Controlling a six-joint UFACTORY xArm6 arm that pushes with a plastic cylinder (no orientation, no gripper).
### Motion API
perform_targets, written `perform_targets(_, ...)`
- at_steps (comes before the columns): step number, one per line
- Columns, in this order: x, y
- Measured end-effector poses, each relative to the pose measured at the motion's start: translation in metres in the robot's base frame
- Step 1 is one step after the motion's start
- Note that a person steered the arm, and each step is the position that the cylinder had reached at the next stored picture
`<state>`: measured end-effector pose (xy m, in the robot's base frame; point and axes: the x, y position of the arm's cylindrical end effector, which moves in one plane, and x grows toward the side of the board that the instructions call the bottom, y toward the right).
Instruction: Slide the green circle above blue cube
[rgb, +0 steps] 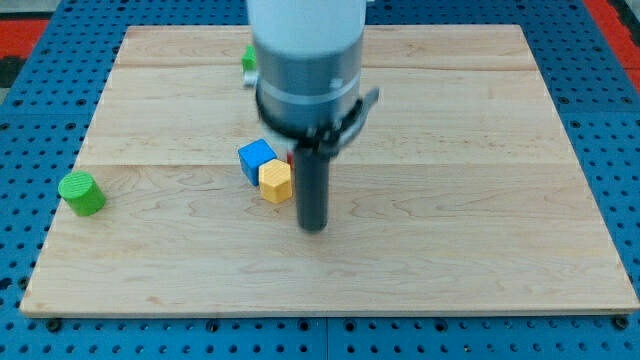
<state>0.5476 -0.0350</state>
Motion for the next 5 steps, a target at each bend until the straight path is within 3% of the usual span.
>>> perform_targets(1,0.005,-0.153)
perform_targets(2,-0.02,-0.241)
perform_targets(5,-0.071,-0.267)
